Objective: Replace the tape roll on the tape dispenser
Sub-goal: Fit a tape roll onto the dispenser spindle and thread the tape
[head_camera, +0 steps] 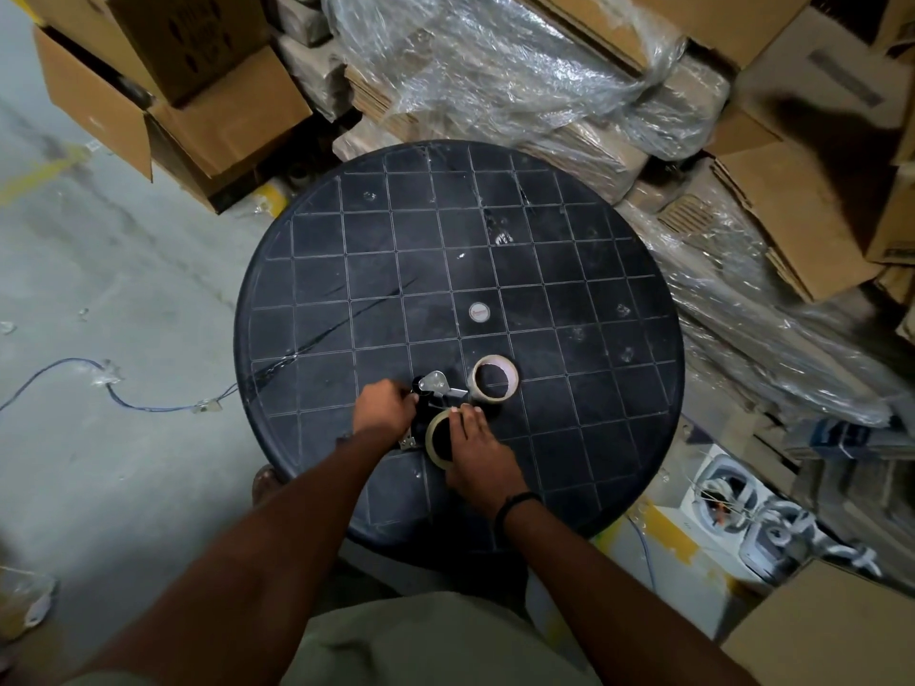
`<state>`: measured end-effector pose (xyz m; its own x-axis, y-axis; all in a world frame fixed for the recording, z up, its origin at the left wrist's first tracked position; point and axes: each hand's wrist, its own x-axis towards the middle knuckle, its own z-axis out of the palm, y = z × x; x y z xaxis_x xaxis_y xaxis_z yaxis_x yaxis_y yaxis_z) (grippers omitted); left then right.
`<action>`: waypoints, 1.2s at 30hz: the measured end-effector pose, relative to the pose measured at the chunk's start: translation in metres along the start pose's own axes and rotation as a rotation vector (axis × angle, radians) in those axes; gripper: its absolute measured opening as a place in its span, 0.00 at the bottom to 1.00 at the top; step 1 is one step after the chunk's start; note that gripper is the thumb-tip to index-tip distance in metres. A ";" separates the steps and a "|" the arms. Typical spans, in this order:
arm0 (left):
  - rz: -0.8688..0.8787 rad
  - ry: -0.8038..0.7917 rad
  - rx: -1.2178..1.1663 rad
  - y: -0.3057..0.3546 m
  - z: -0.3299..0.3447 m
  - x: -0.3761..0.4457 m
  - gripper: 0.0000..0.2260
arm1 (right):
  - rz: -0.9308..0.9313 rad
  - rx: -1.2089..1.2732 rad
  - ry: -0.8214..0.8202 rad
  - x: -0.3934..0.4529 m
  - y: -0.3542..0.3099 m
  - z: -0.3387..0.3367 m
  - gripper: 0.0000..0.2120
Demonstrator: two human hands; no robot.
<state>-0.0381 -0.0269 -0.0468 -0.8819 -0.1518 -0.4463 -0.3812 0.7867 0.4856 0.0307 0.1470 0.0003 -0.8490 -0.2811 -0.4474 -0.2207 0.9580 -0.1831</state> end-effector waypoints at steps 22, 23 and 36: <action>0.883 0.117 0.345 -0.028 -0.007 -0.077 0.26 | 0.014 0.090 -0.004 -0.010 -0.002 -0.004 0.38; 0.907 0.079 0.349 -0.033 0.000 -0.084 0.25 | -0.008 0.111 0.009 -0.011 0.000 -0.005 0.38; 0.687 -0.098 0.592 0.011 0.039 -0.108 0.25 | -0.026 0.077 0.031 -0.013 0.020 -0.011 0.34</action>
<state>0.0638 0.0214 -0.0227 -0.8244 0.4938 -0.2765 0.4478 0.8679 0.2149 0.0324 0.1705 0.0117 -0.8585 -0.3023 -0.4142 -0.2058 0.9429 -0.2617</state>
